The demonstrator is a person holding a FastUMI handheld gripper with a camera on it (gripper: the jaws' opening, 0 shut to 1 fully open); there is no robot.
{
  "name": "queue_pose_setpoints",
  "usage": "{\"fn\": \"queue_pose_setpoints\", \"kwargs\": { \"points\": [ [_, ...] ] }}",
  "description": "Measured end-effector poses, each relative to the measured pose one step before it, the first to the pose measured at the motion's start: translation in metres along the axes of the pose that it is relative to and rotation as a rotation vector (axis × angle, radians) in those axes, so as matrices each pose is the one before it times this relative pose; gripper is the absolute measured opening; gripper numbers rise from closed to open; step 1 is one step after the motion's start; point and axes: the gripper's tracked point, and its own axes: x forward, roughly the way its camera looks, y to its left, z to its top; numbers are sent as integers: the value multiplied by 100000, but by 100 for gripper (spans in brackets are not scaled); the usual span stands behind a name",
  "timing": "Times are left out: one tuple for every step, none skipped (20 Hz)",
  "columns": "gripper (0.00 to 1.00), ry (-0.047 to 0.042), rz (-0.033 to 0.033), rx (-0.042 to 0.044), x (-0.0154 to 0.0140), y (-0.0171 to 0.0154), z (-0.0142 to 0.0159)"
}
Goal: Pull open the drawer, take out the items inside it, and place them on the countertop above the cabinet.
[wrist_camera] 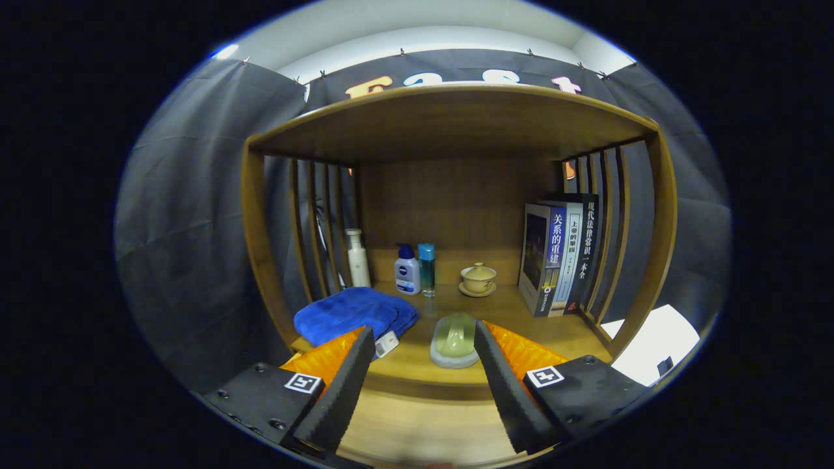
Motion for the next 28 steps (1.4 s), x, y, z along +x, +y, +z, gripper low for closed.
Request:
{"fn": "queue_pose_setpoints", "kwargs": {
  "points": [
    [98, -313, 1379, -257, -884, 391, -524],
    [98, -890, 541, -665, -814, 198, -624],
    [98, -1140, 499, -253, -811, 447, -578],
    [98, -1381, -227, -172, -717, 257, -497],
    [98, -702, -530, 258, -786, 223, -688],
    [98, 809, -304, 985, -907, 261, -922],
    [98, 121, 600, 1721, -842, 582, -518],
    [99, -815, 537, 1830, -708, 445, -402],
    [99, -344, 304, 976, -805, 192, -388],
    [99, 31, -304, -92, -790, 148, -644],
    [99, -248, -516, -486, -634, -56, -493],
    [99, -647, -963, -866, -403, -8, -564],
    [99, -253, -1296, -1180, -530, -74, -621],
    [99, 2, -1202, -1297, -400, -174, -763],
    [99, -368, -1224, -679, -293, -1, -663],
    [99, -607, -660, -327, -250, 83, -594],
    [99, -436, -1070, 81, -328, -102, -730],
    [99, -165, -676, 316, -232, 35, -767],
    [99, 322, -564, 240, -138, 46, -903],
    [99, 433, -398, -130, -151, 54, -945],
    [99, 815, -846, -647, -598, -554, -552],
    [99, 797, -765, -1001, 38, -153, -945],
    [99, 1125, -732, -351, -14, -102, -934],
    [99, 787, -657, 591, 90, -47, -873],
    [99, 510, -447, 1148, -89, -172, -618],
    [99, -28, -393, 834, -28, -159, -584],
    [99, -164, -827, 176, -85, -331, -522],
    [99, -104, -914, -592, 183, -303, -541]
  ]
}}
